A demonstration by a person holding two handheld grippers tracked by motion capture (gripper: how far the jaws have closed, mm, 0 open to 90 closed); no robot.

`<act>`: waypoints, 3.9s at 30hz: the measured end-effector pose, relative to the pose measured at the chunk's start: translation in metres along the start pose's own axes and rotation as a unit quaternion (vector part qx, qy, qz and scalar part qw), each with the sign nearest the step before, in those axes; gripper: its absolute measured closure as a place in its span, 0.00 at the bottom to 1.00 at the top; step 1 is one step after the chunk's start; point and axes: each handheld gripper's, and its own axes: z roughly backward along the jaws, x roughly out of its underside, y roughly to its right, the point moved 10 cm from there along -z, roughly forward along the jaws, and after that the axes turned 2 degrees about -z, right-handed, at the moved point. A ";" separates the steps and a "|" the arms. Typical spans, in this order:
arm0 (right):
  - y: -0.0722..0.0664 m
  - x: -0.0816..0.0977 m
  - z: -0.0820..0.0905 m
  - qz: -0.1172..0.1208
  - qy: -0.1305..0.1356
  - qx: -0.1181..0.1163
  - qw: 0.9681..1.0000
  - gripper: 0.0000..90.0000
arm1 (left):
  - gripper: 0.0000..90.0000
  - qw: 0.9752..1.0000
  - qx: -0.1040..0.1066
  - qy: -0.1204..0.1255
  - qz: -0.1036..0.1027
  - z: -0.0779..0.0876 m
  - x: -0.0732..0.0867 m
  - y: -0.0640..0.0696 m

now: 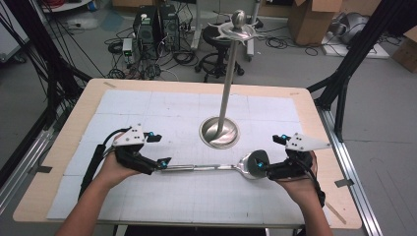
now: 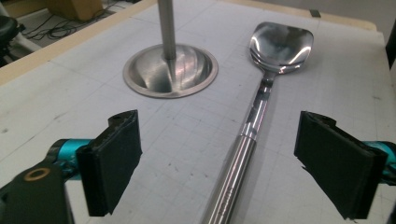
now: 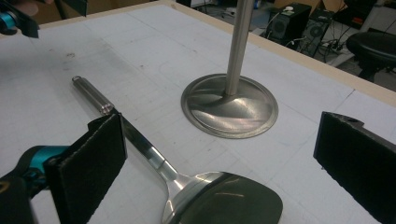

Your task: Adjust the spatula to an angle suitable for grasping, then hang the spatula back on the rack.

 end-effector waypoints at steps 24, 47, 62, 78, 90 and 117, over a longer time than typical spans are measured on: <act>0.006 -0.010 -0.005 -0.004 0.011 -0.004 1.000 0.02 | 0.02 0.994 -0.068 0.080 0.033 0.071 0.001 -0.042; 0.009 -0.011 0.003 -0.013 0.019 0.001 1.000 0.02 | 0.02 0.991 -0.069 0.108 0.034 0.077 -0.004 -0.047; 0.000 -0.030 -0.005 0.018 0.012 -0.018 1.000 0.02 | 0.02 0.989 -0.098 0.095 0.051 0.087 0.013 -0.057; -0.037 -0.048 -0.053 0.078 -0.065 -0.084 0.991 0.02 | 0.02 0.988 -0.101 0.101 0.051 0.089 0.013 -0.058; -0.061 -0.055 -0.089 0.110 -0.116 -0.115 0.980 0.02 | 0.02 0.987 -0.106 0.104 0.052 0.090 0.012 -0.060; -0.104 -0.024 -0.146 0.162 -0.242 -0.182 0.939 0.04 | 0.02 0.988 -0.101 0.103 0.050 0.089 0.012 -0.059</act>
